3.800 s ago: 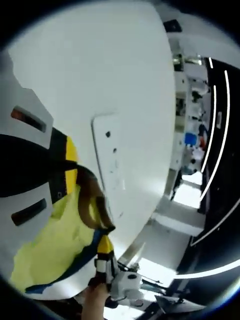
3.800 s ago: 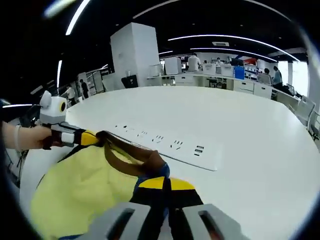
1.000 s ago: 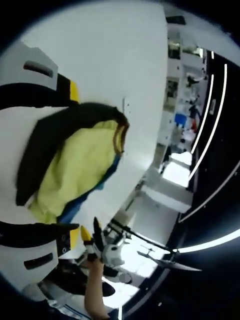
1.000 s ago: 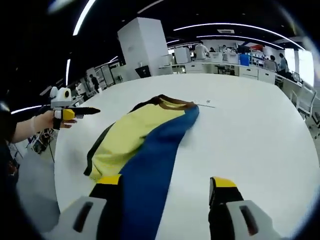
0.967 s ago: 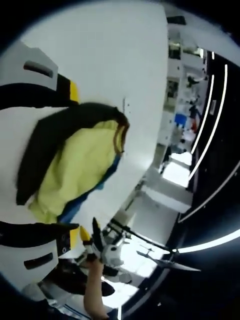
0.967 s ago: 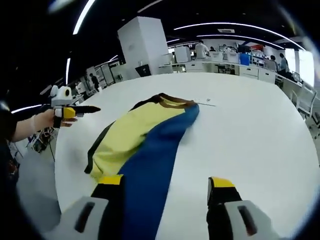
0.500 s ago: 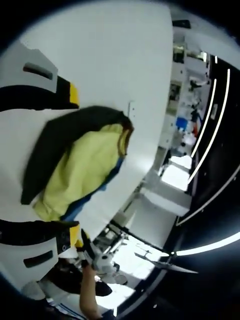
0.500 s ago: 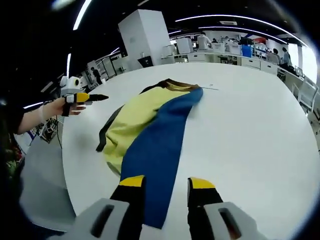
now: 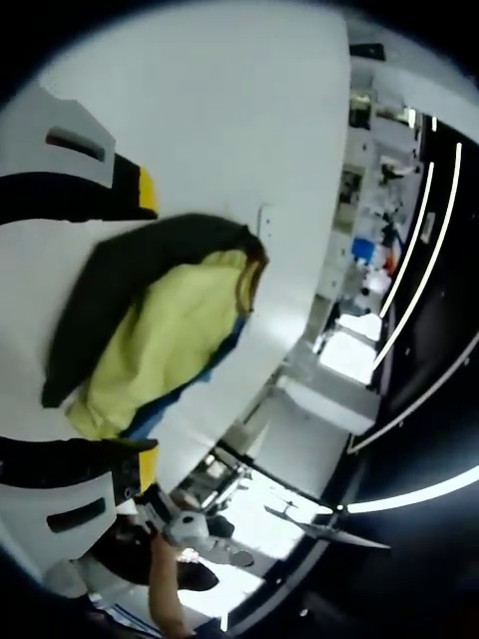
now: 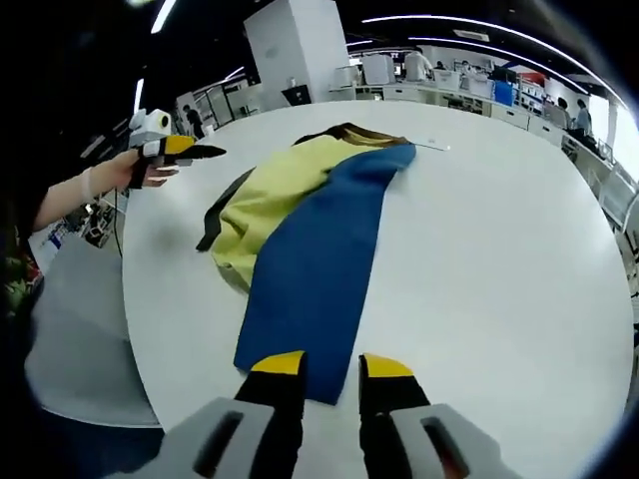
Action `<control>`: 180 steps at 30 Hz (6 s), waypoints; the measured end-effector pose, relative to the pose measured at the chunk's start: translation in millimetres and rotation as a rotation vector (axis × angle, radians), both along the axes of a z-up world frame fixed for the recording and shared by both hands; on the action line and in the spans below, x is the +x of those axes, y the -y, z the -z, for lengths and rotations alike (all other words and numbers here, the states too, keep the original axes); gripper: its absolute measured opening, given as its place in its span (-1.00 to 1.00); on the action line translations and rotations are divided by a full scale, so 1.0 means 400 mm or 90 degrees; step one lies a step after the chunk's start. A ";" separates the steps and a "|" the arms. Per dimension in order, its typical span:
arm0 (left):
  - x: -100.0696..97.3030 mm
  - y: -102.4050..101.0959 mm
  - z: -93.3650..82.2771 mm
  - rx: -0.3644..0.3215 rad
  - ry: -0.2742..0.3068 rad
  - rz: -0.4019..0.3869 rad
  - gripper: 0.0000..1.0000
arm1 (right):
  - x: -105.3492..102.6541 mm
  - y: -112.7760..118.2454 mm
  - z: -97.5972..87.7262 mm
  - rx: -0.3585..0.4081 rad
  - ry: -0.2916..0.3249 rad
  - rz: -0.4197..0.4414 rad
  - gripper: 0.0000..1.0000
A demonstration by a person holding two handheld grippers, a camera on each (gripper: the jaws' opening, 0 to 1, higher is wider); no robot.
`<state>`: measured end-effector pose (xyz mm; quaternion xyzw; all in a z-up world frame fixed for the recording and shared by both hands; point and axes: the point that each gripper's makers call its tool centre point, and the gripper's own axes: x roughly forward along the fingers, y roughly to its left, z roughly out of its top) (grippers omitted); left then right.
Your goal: Fold the garment on the visible template until the final outline fits inside the template.
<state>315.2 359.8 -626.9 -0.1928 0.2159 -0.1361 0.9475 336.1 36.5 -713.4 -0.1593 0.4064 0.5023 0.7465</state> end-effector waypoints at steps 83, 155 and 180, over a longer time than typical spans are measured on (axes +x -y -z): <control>0.033 0.011 0.061 -0.030 -0.020 0.002 0.64 | 0.550 0.382 -0.043 -0.250 0.072 0.175 -1.00; 0.020 0.026 0.061 -0.043 -0.021 0.009 0.65 | 0.562 0.417 -0.023 -0.263 0.070 0.185 0.02; 0.006 0.034 0.054 -0.048 -0.014 0.006 0.65 | 0.455 0.288 -0.076 -0.134 0.063 0.148 0.42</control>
